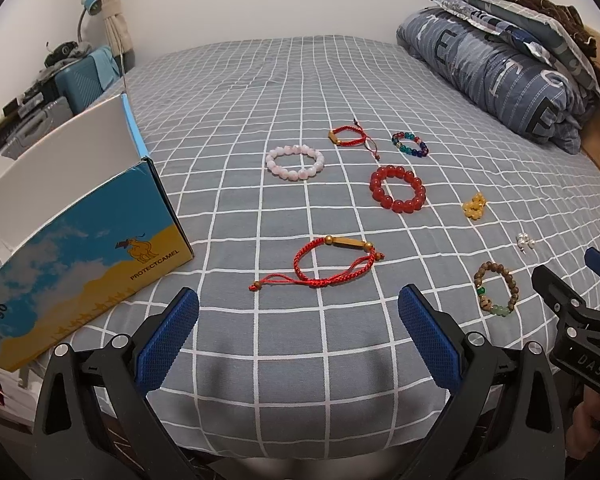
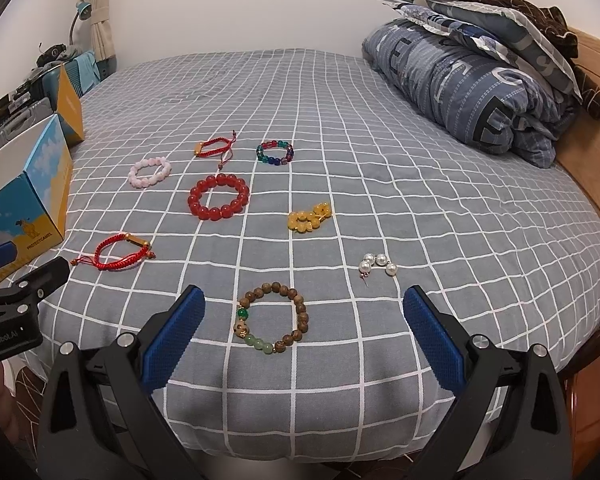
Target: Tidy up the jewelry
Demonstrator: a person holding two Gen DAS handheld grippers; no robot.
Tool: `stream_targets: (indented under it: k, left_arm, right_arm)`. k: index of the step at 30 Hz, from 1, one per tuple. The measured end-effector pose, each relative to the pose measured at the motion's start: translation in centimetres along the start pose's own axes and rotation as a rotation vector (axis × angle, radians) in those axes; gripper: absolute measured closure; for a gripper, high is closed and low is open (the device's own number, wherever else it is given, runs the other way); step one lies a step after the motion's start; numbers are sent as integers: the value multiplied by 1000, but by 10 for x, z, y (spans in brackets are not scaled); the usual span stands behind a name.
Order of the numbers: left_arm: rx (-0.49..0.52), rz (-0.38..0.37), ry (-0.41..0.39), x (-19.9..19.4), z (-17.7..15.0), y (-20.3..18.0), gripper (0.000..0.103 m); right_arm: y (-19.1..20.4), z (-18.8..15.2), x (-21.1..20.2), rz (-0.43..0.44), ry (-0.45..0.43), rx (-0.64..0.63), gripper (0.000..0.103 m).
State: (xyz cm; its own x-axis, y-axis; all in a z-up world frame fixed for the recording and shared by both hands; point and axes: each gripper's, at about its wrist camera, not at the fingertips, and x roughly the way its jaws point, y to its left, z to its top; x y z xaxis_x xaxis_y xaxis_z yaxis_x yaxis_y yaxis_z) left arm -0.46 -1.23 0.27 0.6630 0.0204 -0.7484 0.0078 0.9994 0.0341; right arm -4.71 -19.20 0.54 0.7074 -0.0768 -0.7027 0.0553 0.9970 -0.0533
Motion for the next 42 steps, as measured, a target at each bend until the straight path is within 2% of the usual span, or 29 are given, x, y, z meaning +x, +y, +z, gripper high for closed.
stream_targets:
  k: [35, 42]
  left_arm:
    - [-1, 0, 4, -2, 5, 0, 5]
    - [4, 7, -30, 2, 39, -6, 5]
  right_arm:
    - [0, 4, -6, 1, -13, 1, 8]
    - [-11, 20, 0, -10, -20, 11, 8]
